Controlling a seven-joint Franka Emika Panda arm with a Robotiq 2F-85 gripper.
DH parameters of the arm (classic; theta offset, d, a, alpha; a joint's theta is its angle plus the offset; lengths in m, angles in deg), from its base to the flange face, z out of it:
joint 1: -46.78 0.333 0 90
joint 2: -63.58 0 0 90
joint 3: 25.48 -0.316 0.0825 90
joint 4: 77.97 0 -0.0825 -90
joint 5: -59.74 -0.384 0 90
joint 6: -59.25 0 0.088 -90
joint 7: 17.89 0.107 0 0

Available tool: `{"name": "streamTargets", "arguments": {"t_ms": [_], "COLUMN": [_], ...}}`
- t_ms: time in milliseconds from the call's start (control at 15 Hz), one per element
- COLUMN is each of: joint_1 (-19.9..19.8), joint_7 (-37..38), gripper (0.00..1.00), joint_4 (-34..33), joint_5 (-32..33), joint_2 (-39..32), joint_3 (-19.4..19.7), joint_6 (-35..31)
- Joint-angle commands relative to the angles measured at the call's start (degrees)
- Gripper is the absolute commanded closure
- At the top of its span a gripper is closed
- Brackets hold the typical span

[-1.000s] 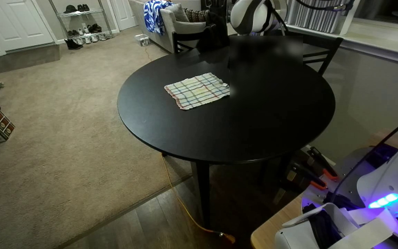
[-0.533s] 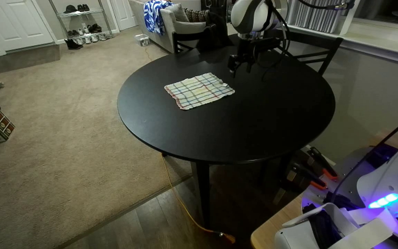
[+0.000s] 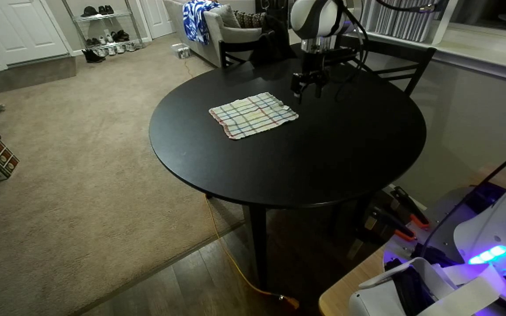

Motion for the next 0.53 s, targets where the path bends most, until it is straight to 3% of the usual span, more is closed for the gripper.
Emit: {"name": "streamTargets", "arguments": {"t_ms": [0,133,267,467], "joint_1": [-3.0,-2.1,-1.3,-1.3], "joint_7": [-5.4,-2.9,-1.0,-1.7], "gripper": [0.0,0.0,0.0,0.0], "joint_4": [-4.9,-6.3,-6.2,-6.1], "joint_5": [-1.8,-0.9,-0.2,-0.2], "joint_2": [-1.3,-1.8,-1.8,-1.6], "joint_3": [-2.7,-1.8,-1.1,-1.3], "joint_6": [11.8,13.3,10.6,11.2]}}
